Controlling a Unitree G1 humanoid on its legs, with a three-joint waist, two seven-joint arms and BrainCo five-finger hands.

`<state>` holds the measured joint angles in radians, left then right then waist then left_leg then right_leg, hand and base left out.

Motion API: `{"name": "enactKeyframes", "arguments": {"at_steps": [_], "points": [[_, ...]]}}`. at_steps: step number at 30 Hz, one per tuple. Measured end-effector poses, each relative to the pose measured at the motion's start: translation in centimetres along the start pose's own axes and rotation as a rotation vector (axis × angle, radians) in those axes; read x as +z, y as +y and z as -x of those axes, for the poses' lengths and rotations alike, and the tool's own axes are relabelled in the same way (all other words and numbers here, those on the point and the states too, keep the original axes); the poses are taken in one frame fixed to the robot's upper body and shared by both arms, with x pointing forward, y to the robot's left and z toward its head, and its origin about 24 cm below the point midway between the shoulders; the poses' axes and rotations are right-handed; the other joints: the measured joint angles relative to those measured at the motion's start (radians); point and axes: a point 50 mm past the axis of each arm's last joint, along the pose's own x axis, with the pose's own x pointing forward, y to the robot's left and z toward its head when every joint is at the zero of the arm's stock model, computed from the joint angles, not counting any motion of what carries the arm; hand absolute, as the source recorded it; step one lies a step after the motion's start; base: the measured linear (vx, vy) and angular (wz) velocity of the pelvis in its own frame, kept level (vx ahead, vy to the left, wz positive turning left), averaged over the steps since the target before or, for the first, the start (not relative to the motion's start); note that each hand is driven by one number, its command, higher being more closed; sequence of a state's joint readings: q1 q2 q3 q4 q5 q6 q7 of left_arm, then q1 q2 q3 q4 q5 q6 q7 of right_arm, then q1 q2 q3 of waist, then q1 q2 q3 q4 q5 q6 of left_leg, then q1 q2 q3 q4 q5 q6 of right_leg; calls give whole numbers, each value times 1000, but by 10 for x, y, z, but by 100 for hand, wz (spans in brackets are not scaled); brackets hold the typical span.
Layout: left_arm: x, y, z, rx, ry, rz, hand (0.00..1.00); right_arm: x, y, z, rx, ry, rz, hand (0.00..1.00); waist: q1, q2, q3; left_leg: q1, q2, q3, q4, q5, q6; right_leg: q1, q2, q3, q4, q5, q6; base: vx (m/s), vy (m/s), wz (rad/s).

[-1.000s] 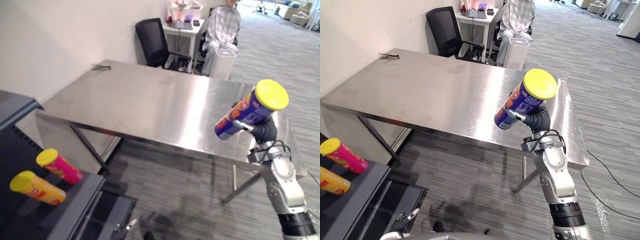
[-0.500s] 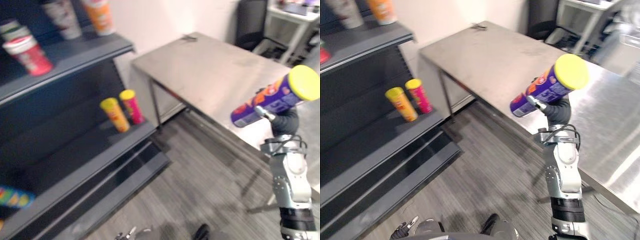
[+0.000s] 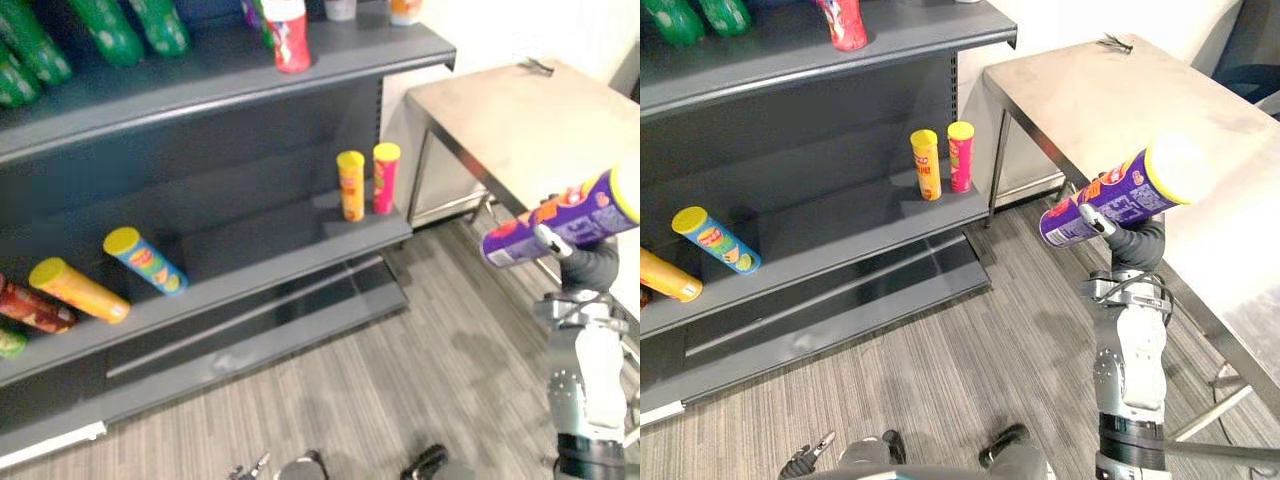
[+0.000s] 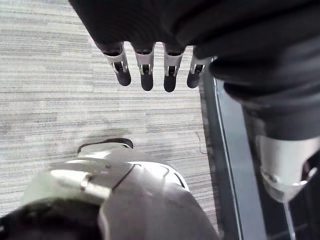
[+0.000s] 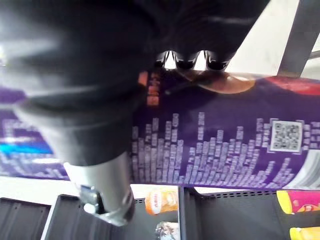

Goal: Put the gum and the chips on the shelf.

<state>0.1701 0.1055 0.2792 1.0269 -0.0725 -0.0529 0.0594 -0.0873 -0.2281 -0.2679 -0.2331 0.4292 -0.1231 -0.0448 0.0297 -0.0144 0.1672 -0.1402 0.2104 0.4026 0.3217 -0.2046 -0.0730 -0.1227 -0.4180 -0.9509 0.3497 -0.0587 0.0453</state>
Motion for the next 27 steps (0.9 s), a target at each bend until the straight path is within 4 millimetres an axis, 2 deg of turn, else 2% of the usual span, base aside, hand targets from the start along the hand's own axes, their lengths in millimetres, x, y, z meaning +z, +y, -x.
{"name": "enactKeyframes", "arguments": {"at_steps": [3,9,12,14,16,18,19,20,21,22,23,26,27], "points": [[4,3,-1,15,-10,12,0,-1,1,1,-1,1,-4,100,3,-13,5,-27,0,3,-3,-3,6,-22,21,5,-43,30,1,-27,84,-7],[10,5,-2,25,-30,71,0,-9,11,2,50,36,9,100,15,-12,9,-50,6,-4,-4,12,5,-30,42,-3,-73,51,-10,80,62,3],[18,3,-3,15,-64,81,0,-19,29,2,128,74,-10,100,38,-21,19,-62,15,-4,22,8,3,-26,47,-3,-90,61,-7,79,51,1],[22,3,-3,11,-85,85,0,-28,46,4,212,113,-35,100,66,-18,32,-67,33,-5,80,-32,10,0,53,-3,-93,69,-2,41,76,5],[19,4,-2,13,-73,114,0,-33,60,8,279,137,-62,100,69,-15,33,-66,40,-7,109,-79,17,15,37,0,-67,75,7,31,154,22],[19,4,-2,13,-72,119,0,-38,73,14,344,162,-85,100,66,-26,41,-65,8,-32,125,-109,39,2,-29,56,43,85,0,37,199,53],[20,2,-2,7,-77,116,0,-40,77,17,375,175,-89,100,57,-23,43,-59,-30,-67,122,-118,61,-39,-73,176,144,137,-77,104,269,83],[22,1,-1,0,-91,100,0,-40,78,19,391,178,-94,100,56,-6,54,-37,-50,-110,117,-118,70,-127,-69,406,256,176,-131,143,299,88],[24,2,-1,-2,-99,89,0,-41,78,20,391,182,-98,100,55,1,58,-30,-55,-132,113,-119,75,-159,-35,526,287,136,-86,164,169,96],[26,3,-2,-2,-107,70,0,-43,78,23,392,191,-105,100,50,-3,58,-14,-73,-175,87,-114,92,-191,35,661,304,29,-27,177,100,115],[26,5,-2,3,-110,69,0,-44,78,25,393,197,-115,100,45,-8,58,12,-102,-204,53,-101,101,-203,83,717,274,-12,-19,187,81,119],[23,3,-2,-1,-101,69,0,-43,78,25,388,199,-146,100,25,-10,59,51,-154,-258,25,-96,104,-209,148,746,127,-18,-3,246,27,113],[24,2,-2,-5,-106,61,0,-44,78,26,388,200,-147,100,25,-12,60,63,-167,-288,33,-101,92,-227,207,809,23,5,31,271,-42,87]]}}
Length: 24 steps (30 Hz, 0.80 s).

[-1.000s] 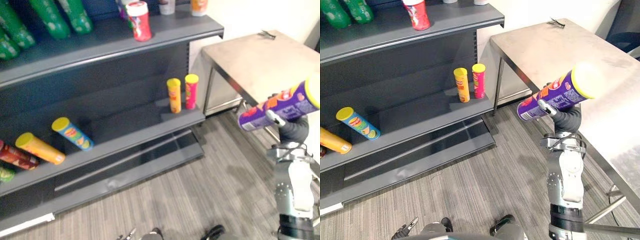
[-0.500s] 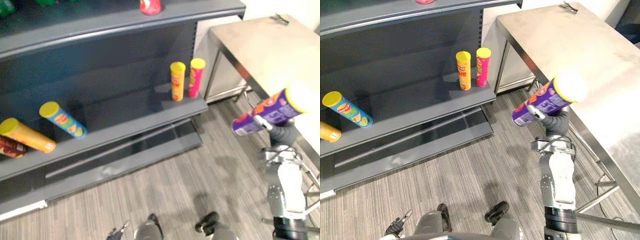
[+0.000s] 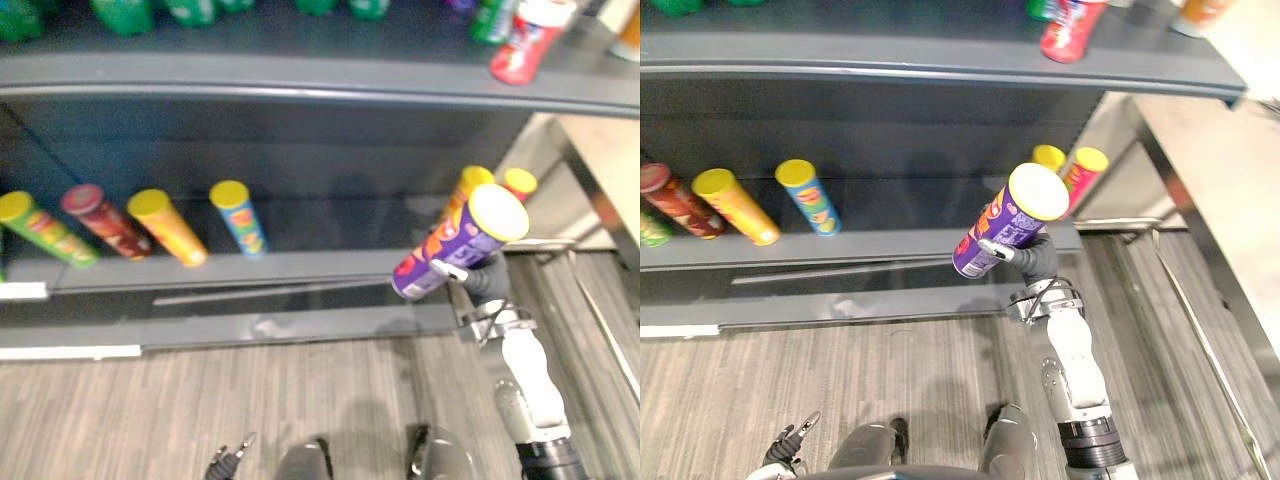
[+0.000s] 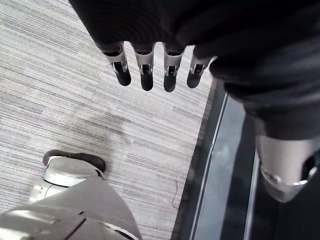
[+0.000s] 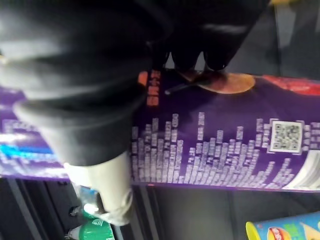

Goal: Put the gum and the chips on the shelf.

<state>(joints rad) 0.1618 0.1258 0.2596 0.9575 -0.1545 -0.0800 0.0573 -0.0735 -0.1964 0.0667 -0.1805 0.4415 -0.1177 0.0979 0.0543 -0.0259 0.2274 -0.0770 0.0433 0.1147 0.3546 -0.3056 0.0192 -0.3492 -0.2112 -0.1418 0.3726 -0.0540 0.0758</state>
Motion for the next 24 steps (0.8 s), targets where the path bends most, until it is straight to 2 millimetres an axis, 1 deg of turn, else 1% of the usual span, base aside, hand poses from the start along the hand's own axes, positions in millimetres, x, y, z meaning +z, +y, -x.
{"name": "enactKeyframes", "arguments": {"at_steps": [1,2,3,4,5,6,7,8,9,10,11,12,14,15,17,20,21,23,24], "points": [[0,0,0,0,0,-1,0,0,0,0,0,0,0,100,0,-1,-1,2,-1,-7,2,-3,-5,0,10,16,-15,6,8,348,-100,105],[-1,0,0,-3,5,-5,0,0,0,2,-3,2,-1,100,-5,-5,-1,14,-9,-37,10,-15,-27,5,40,65,-71,44,31,313,-158,95],[-6,-2,0,-7,23,-15,0,1,-1,4,-2,0,5,100,-10,-6,4,33,-15,-49,25,-30,-53,27,34,51,-89,80,28,321,-175,83],[-10,-6,2,-14,37,-7,0,2,0,3,3,-2,7,100,-8,13,1,29,4,-50,31,-30,-60,32,51,42,-89,81,23,307,-176,43],[-15,-12,3,-28,52,1,0,5,1,3,8,-16,6,100,-10,27,2,26,21,-44,27,-20,-78,42,64,36,-107,80,20,222,-120,-1],[-18,-15,4,-34,59,10,0,7,2,3,9,-25,6,100,-11,32,1,28,30,-44,19,-14,-87,44,71,32,-115,77,15,248,-150,2],[-21,-17,5,-37,66,21,0,9,2,3,7,-37,-2,100,-16,34,0,31,46,-46,-1,-2,-108,51,84,18,-125,70,3,212,-156,20],[-19,-16,5,-34,62,37,0,9,-3,5,-18,-39,-23,100,-28,34,0,34,60,-50,-11,14,-129,64,90,-10,-128,60,-12,194,-155,30],[-17,-18,4,-37,58,43,0,9,-5,7,-31,-37,-29,100,-29,35,0,37,65,-53,-14,25,-136,74,90,-23,-128,58,-16,160,-143,51],[-16,-19,4,-40,55,48,0,8,-9,12,-56,-33,-26,100,-31,35,0,51,70,-65,-26,49,-145,100,90,-44,-133,53,-22,124,-122,54],[-15,-19,4,-40,55,51,0,7,-11,15,-65,-31,-26,100,-35,35,0,60,73,-74,-40,75,-144,128,88,-62,-145,52,-24,109,-106,56],[-15,-19,3,-40,53,51,0,7,-10,16,-67,-31,-30,100,-36,35,0,63,73,-73,-46,88,-143,138,86,-73,-152,52,-24,84,-88,56],[-13,-20,3,-42,47,50,0,9,-3,15,-54,-51,-45,100,-39,35,0,61,71,-64,-77,134,-144,154,75,-97,-179,52,-24,58,-63,50],[-13,-20,3,-41,47,51,0,8,-1,15,-46,-51,-49,100,-41,35,0,61,70,-56,-86,143,-147,164,73,-104,-195,52,-24,43,-56,44],[-14,-20,3,-33,53,51,0,3,6,17,-47,-33,-48,100,-41,36,-1,67,76,-1,-115,172,-151,202,71,-134,-248,52,-24,37,-56,45],[-16,-20,4,-20,63,60,0,-5,14,22,-34,5,-29,100,-41,38,-2,84,82,44,-156,190,-151,219,73,-146,-267,52,-24,-6,-16,23],[-16,-20,4,-16,61,28,0,-11,21,26,-8,35,-39,100,-44,42,-4,93,87,71,-186,191,-150,219,80,-146,-280,59,-33,-38,-1,3],[-16,-20,4,-14,61,21,0,-15,26,28,8,52,-39,100,-46,42,-5,98,89,89,-207,191,-150,219,88,-143,-297,71,-35,-91,8,-7],[-16,-20,3,-12,59,-2,0,-19,34,29,43,72,-25,100,-50,43,-5,97,89,104,-231,191,-150,215,95,-136,-326,97,-36,-98,14,-12]]}}
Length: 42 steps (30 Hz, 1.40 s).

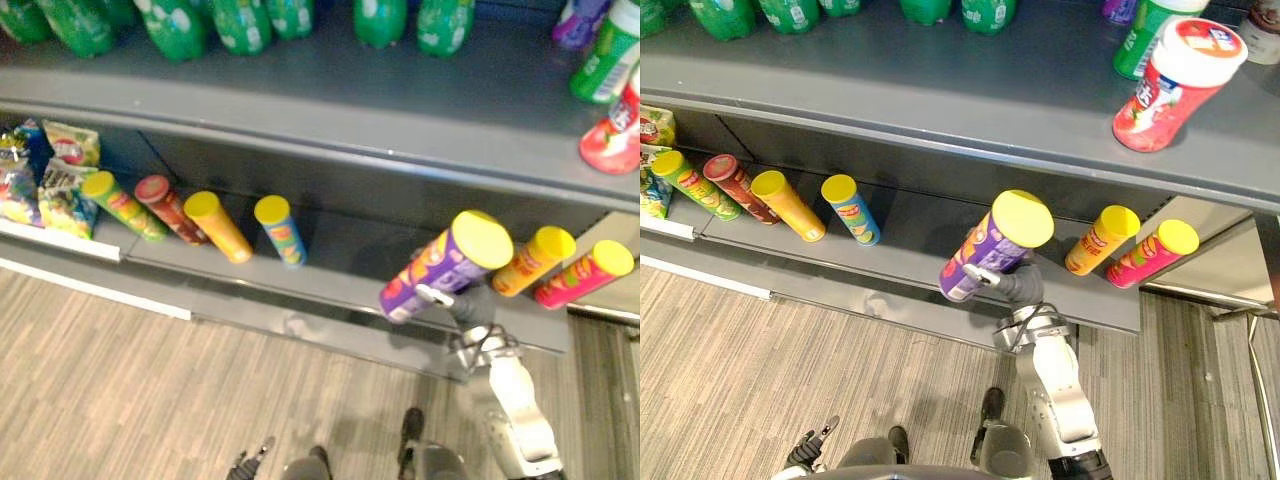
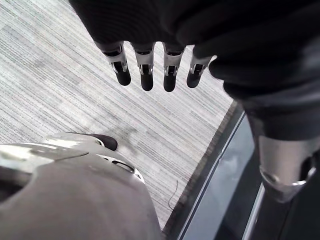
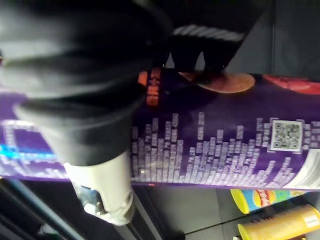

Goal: Put the gum and the chips on the shelf.

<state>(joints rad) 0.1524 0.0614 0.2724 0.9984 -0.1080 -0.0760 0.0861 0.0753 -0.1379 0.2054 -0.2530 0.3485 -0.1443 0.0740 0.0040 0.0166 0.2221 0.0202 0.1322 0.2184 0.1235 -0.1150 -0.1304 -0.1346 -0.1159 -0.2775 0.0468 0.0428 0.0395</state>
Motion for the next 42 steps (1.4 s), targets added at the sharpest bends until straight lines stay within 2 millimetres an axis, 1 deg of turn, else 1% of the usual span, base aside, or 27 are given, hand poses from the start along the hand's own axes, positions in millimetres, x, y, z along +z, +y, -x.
{"name": "enactKeyframes", "arguments": {"at_steps": [2,3,4,5,6,8,9,10,11,12,13,14,15,17,19,20,21,22,23,25,28,29,30,34,37,39,42], "points": [[1,0,0,7,-3,-7,0,-6,4,-1,15,24,19,100,0,0,0,-1,-1,20,-20,0,0,-3,6,8,-24,23,1,-129,27,-10],[4,-1,-1,14,-10,-22,0,-16,7,-2,21,64,29,100,-1,0,0,-11,-2,25,-32,-1,2,-7,8,9,-45,42,2,-143,27,-2],[4,-1,-1,13,-13,-28,0,-18,6,-2,19,71,36,100,-1,1,-1,-14,-2,27,-34,-3,4,-9,8,9,-48,44,3,-162,19,7],[9,-4,-2,8,-26,-50,0,-25,7,-3,9,98,43,100,1,3,-1,-27,-1,35,-37,-12,19,-27,10,6,-48,54,2,-98,12,6],[11,-4,-3,6,-31,-59,0,-28,7,-4,5,109,43,100,1,4,-1,-43,1,41,-37,-18,28,-38,11,6,-47,57,0,-190,19,6],[25,-10,-6,2,-72,-95,0,-37,9,-13,0,139,83,100,7,-2,4,-97,-8,38,-9,-19,36,-83,-4,3,-39,79,0,-202,16,9],[28,-12,-7,1,-82,-102,0,-37,9,-15,-8,140,88,100,13,1,6,-113,-10,37,0,-20,38,-93,-9,3,-31,80,1,-233,27,15],[35,-17,-8,-3,-103,-107,0,-36,8,-21,-16,131,114,100,20,10,23,-135,-14,22,29,-26,46,-109,-21,1,-4,78,0,-241,31,20],[44,-25,-8,-19,-135,-115,0,-32,9,-29,-21,107,140,100,20,19,41,-164,-18,10,59,-32,49,-133,-34,-6,29,74,-4,-252,33,23],[49,-28,-8,-26,-155,-123,0,-30,9,-35,-25,93,146,100,21,19,50,-180,-21,5,72,-33,49,-148,-42,-10,46,70,-6,-219,8,31],[62,-35,-8,-37,-199,-127,0,-24,8,-47,-37,64,173,100,21,23,74,-214,-26,-14,99,-33,51,-173,-55,-20,74,65,-8,-211,-12,36],[75,-42,-7,-48,-246,-136,0,-19,5,-58,-67,36,200,100,25,26,99,-244,-32,-30,119,-31,58,-196,-67,-30,97,63,-11,-212,-17,42],[81,-46,-7,-53,-268,-137,0,-16,3,-63,-85,25,209,100,24,30,112,-259,-34,-41,130,-31,60,-202,-73,-41,104,61,-12,-194,-16,46],[97,-54,-2,-75,-349,-142,0,-8,-4,-81,-151,-11,257,100,28,40,150,-313,-36,-55,167,-25,61,-246,-91,-56,138,59,-13,-169,-15,36],[108,-59,1,-82,-398,-123,0,0,-11,-92,-211,-36,267,100,31,51,180,-350,-37,-69,196,-23,60,-270,-99,-68,158,56,-18,-142,-14,23],[113,-60,2,-82,-417,-96,0,4,-16,-97,-252,-50,273,100,38,54,190,-371,-38,-71,201,-19,60,-290,-105,-70,169,53,-23,-115,-12,18],[117,-61,3,-80,-429,-91,0,6,-18,-99,-269,-57,283,100,41,56,196,-376,-38,-71,202,-18,61,-296,-107,-72,173,53,-23,-75,-20,18],[122,-63,4,-84,-452,-86,0,10,-22,-103,-301,-71,288,100,47,66,203,-394,-37,-80,211,-15,60,-305,-109,-81,178,53,-23,-42,-25,16],[124,-64,5,-86,-463,-84,0,12,-24,-105,-318,-77,288,100,47,69,205,-403,-37,-87,215,-9,61,-311,-109,-85,183,53,-24,-35,-24,18],[137,-68,10,-98,-513,-74,0,21,-30,-115,-378,-105,284,100,55,74,211,-432,-37,-95,218,1,59,-341,-116,-94,202,51,-26,-9,-27,15],[142,-74,14,-125,-540,-45,0,34,-30,-126,-407,-147,278,100,63,79,216,-455,-33,-97,224,5,56,-369,-119,-98,225,43,-38,26,-28,5],[144,-75,14,-127,-547,-43,0,40,-29,-130,-413,-169,275,100,63,83,229,-454,-31,-99,227,6,55,-369,-119,-99,237,37,-45,46,-27,3],[145,-75,14,-128,-551,-42,0,43,-29,-131,-416,-178,273,100,64,84,233,-454,-30,-100,228,6,55,-370,-120,-101,242,33,-45,58,-31,6],[150,-75,17,-133,-580,-33,0,54,-33,-136,-459,-218,261,100,82,86,236,-473,-30,-104,228,7,52,-406,-131,-104,290,4,-51,59,-23,6],[150,-75,17,-133,-579,-33,0,57,-35,-136,-486,-226,255,100,84,87,237,-472,-30,-117,229,11,45,-408,-136,-112,317,-12,-53,79,-17,13],[150,-75,17,-132,-578,-33,0,62,-37,-138,-500,-244,249,100,86,87,237,-473,-29,-117,228,11,44,-411,-138,-114,326,-18,-56,69,-6,6],[149,-75,17,-126,-576,-32,0,77,-36,-145,-508,-293,250,100,85,87,237,-485,-30,-117,230,11,44,-430,-143,-113,340,-24,-57,55,3,-1]]}}
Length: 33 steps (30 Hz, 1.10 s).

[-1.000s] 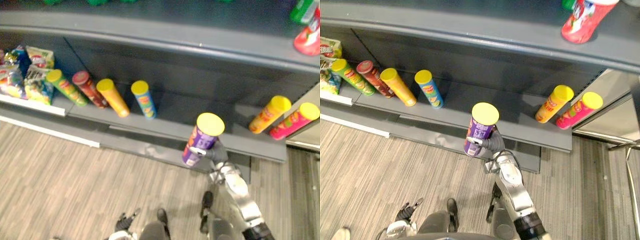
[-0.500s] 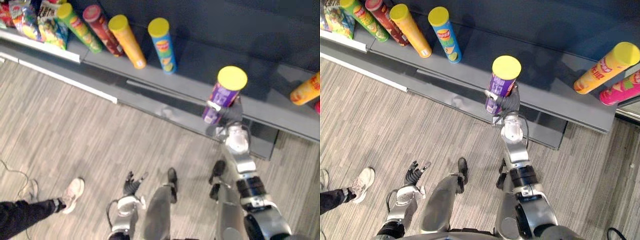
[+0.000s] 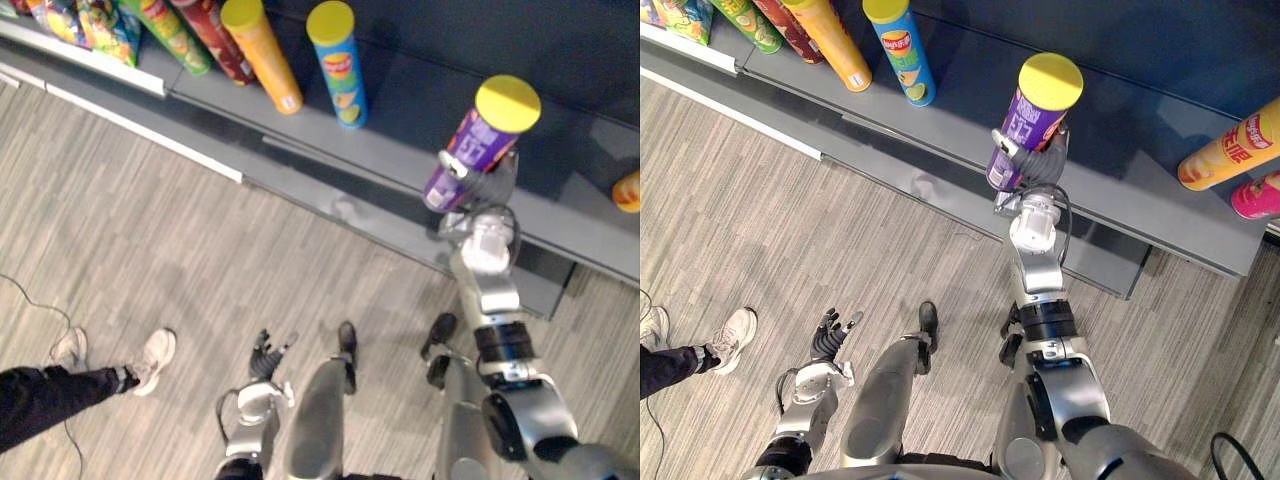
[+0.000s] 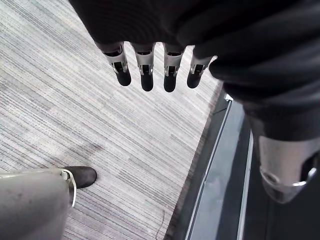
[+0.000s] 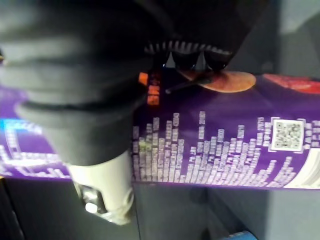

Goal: Put the gum and the chips on the shelf.

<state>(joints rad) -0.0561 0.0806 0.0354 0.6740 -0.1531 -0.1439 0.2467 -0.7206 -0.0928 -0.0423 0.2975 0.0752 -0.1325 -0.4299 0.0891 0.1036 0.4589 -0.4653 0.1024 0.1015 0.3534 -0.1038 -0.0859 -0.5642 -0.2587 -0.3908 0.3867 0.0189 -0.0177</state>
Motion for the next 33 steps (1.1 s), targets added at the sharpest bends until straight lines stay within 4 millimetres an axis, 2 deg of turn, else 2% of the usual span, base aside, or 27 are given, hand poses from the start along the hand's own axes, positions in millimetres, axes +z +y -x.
{"name": "enactKeyframes", "arguments": {"at_steps": [5,11,14,22,25,33], "points": [[-7,1,1,10,29,-9,0,13,-9,-24,-59,-32,13,100,4,5,2,-8,-1,-3,0,2,-1,-7,-1,-1,3,-1,-1,35,8,2],[-4,-4,-1,-9,23,-16,0,28,-25,-47,-146,-65,34,100,11,27,13,-36,-4,-11,-2,16,4,-31,-7,-12,9,-4,1,36,10,6],[0,-12,-2,-38,6,-22,0,29,-29,-53,-158,-56,53,100,26,31,15,-45,-4,-13,-4,20,4,-45,-9,-13,17,-6,-5,42,-1,1],[4,-21,-1,-73,-5,1,0,39,-38,-67,-189,-62,70,100,35,52,21,-88,-16,-38,-20,46,1,-81,-26,-40,35,-14,-12,33,3,12],[6,-23,-1,-84,-15,10,0,38,-43,-69,-201,-54,84,100,52,55,22,-96,-15,-37,-20,49,0,-95,-28,-39,45,-17,-16,34,-1,2],[21,-30,-1,-109,-70,71,0,52,-43,-74,-213,-96,62,100,52,58,22,-134,-25,-46,-17,53,0,-138,-51,-46,85,-42,-14,31,2,8]]}}
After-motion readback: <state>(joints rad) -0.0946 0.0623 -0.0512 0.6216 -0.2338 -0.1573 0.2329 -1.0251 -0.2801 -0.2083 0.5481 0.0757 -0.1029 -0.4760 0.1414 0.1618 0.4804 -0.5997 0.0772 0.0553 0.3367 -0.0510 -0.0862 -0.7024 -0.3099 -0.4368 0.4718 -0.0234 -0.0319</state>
